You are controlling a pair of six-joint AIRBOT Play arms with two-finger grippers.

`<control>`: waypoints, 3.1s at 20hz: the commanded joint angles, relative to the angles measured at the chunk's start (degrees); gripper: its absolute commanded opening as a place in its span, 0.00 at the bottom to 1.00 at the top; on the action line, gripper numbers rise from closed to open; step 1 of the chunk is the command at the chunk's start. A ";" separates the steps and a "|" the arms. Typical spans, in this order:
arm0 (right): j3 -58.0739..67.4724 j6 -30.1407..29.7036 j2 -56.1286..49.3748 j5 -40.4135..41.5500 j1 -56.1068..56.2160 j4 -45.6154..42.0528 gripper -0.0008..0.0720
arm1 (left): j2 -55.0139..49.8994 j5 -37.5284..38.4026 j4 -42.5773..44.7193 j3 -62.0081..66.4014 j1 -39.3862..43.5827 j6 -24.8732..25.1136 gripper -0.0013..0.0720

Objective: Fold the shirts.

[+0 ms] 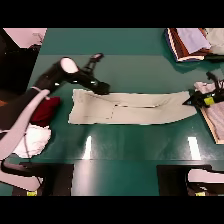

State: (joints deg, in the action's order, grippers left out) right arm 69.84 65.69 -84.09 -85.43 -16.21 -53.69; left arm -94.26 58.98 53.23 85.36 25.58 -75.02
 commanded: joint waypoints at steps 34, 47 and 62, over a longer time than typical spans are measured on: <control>28.39 2.01 -8.52 19.10 57.35 10.71 0.04 | 10.60 8.37 23.45 9.94 -16.00 -5.53 0.05; 37.59 3.48 -19.32 4.46 60.52 -3.45 0.62 | 17.77 13.92 22.38 9.92 -25.27 -5.55 0.05; -2.62 7.28 -12.59 26.38 37.00 14.80 0.94 | 17.73 12.98 15.26 9.92 -25.27 -3.96 0.05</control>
State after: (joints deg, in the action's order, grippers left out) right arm 69.12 75.55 -93.34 -61.69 20.91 -46.37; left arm -76.53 72.16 69.10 95.29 0.36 -79.24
